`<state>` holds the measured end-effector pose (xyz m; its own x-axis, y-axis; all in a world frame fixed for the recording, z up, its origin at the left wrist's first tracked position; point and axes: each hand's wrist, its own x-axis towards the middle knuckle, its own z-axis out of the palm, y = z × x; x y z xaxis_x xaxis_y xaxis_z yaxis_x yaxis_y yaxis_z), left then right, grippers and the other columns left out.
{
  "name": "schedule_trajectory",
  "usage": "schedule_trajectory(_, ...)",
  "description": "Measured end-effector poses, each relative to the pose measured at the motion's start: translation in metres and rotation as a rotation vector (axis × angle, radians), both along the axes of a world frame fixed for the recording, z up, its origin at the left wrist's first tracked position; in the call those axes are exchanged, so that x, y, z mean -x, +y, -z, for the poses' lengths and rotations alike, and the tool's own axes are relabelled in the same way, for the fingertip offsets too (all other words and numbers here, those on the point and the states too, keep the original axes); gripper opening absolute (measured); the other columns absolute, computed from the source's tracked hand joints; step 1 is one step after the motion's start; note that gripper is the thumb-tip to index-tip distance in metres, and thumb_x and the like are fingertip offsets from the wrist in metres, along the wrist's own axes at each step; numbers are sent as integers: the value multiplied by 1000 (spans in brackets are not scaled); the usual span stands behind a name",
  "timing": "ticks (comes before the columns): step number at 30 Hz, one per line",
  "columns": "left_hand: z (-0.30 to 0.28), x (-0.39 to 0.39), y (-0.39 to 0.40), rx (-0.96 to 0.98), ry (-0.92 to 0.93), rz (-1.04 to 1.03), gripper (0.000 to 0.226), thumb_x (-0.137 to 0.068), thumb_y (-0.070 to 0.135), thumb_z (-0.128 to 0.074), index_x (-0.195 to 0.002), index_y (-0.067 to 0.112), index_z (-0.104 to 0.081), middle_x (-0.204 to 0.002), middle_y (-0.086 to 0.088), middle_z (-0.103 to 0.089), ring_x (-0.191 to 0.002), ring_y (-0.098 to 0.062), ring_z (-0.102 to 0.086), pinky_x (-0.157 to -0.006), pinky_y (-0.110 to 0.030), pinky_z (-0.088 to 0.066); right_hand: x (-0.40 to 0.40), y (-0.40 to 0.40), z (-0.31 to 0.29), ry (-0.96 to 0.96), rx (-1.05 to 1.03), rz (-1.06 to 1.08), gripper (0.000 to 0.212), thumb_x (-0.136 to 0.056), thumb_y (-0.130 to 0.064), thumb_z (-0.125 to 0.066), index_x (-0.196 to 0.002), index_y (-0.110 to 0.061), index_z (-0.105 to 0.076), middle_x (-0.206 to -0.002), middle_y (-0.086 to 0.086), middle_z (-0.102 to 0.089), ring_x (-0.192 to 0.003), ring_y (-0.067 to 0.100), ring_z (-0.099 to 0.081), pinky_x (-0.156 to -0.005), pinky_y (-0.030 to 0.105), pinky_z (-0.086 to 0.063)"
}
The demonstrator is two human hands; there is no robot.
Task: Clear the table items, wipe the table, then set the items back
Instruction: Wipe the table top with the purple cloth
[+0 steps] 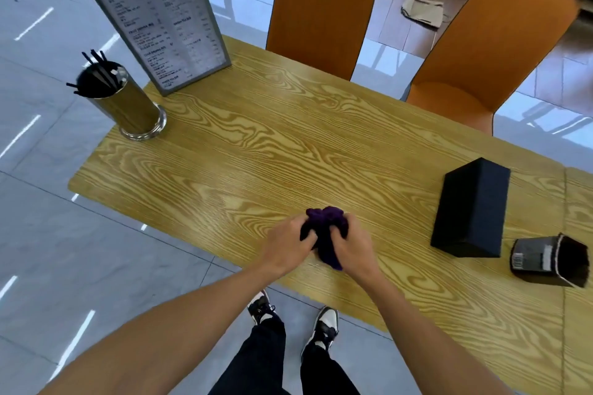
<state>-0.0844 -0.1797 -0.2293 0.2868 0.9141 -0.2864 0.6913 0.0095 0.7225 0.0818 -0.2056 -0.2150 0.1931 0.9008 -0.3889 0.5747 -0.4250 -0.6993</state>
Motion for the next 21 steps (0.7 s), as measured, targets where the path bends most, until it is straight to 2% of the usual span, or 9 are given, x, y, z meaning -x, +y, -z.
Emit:
schedule_trajectory(2,3,-26,15,9,-10,55,27,-93,38,-53,-115,26,-63,-104,5,-66,-95,-17,-62,-80,-41,-53,-28,7,5,-74,-29,44,24,-100,-19,-55,-124,-15,-54,-110,2,-67,-99,22,-64,-84,39,-51)
schedule_trajectory(4,8,-48,25,10,2,82,31,-94,31,-58,-124,23,-61,-114,1,-66,-104,-21,-62,-87,-42,-53,-50,11,12,-161,-34,60,28,-101,-19,-54,-128,-14,-52,-115,5,-65,-99,25,-62,-82,41,-51)
schedule_trajectory(8,24,-66,28,94,25,131,42,-94,17,-64,-135,18,-57,-124,-3,-65,-111,-22,-63,-93,-41,-54,-64,2,37,-351,85,19,20,-101,-22,-49,-121,-18,-48,-111,9,-59,-90,32,-60,-75,48,-53)
schedule_trajectory(10,32,-62,19,111,54,158,35,-94,14,-62,-129,18,-64,-119,-3,-68,-108,-22,-65,-90,-40,-55,-55,-8,47,-404,116,13,17,-100,-21,-48,-116,-17,-47,-106,13,-58,-87,34,-59,-73,49,-54)
schedule_trajectory(14,34,-40,-6,104,117,157,25,-96,11,-53,-114,16,-70,-108,-3,-63,-95,-23,-63,-78,-36,-52,-22,-27,50,-436,163,-35,19,-100,-19,-45,-118,-14,-44,-98,13,-58,-75,34,-60,-61,41,-50)
schedule_trajectory(18,30,-7,-27,138,140,126,24,-95,11,-50,-108,18,-70,-105,0,-60,-90,-22,-62,-75,-40,-54,10,-40,42,-505,206,-207,22,-101,-14,-46,-121,-9,-48,-100,13,-58,-74,31,-61,-56,39,-48)
schedule_trajectory(21,31,23,-40,164,130,56,22,-92,10,-52,-102,17,-71,-101,0,-60,-88,-22,-61,-72,-42,-53,42,-44,40,-428,210,-195,18,-99,-13,-45,-116,-11,-46,-88,9,-54,-64,25,-55,-56,40,-50)
